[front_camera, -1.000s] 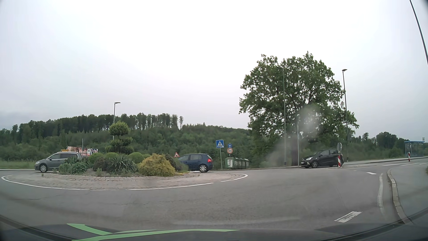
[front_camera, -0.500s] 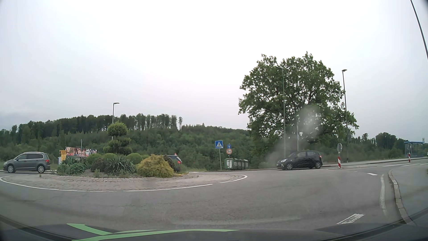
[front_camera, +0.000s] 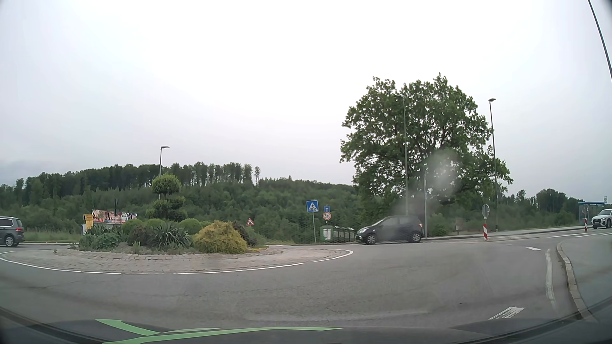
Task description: Follow the waypoints while adhering to traffic rules and regulations
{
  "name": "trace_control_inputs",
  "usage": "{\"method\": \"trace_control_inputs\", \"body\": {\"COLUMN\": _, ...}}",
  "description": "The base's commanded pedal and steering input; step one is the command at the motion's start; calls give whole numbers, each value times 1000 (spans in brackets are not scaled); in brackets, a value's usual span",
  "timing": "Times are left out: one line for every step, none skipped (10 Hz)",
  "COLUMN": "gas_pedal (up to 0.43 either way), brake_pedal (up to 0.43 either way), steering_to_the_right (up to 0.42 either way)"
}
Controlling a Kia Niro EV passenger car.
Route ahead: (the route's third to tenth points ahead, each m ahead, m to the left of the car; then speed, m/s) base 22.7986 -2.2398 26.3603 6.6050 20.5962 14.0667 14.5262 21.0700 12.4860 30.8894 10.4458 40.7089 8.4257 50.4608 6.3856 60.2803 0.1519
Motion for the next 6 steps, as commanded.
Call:
{"method": "trace_control_inputs", "body": {"gas_pedal": 0, "brake_pedal": 195, "steering_to_the_right": 79}}
{"method": "trace_control_inputs", "body": {"gas_pedal": 0, "brake_pedal": 207, "steering_to_the_right": 80}}
{"method": "trace_control_inputs", "body": {"gas_pedal": 0, "brake_pedal": 207, "steering_to_the_right": 80}}
{"method": "trace_control_inputs", "body": {"gas_pedal": 0, "brake_pedal": 207, "steering_to_the_right": 82}}
{"method": "trace_control_inputs", "body": {"gas_pedal": 0, "brake_pedal": 213, "steering_to_the_right": 82}}
{"method": "trace_control_inputs", "body": {"gas_pedal": 0, "brake_pedal": 213, "steering_to_the_right": 82}}
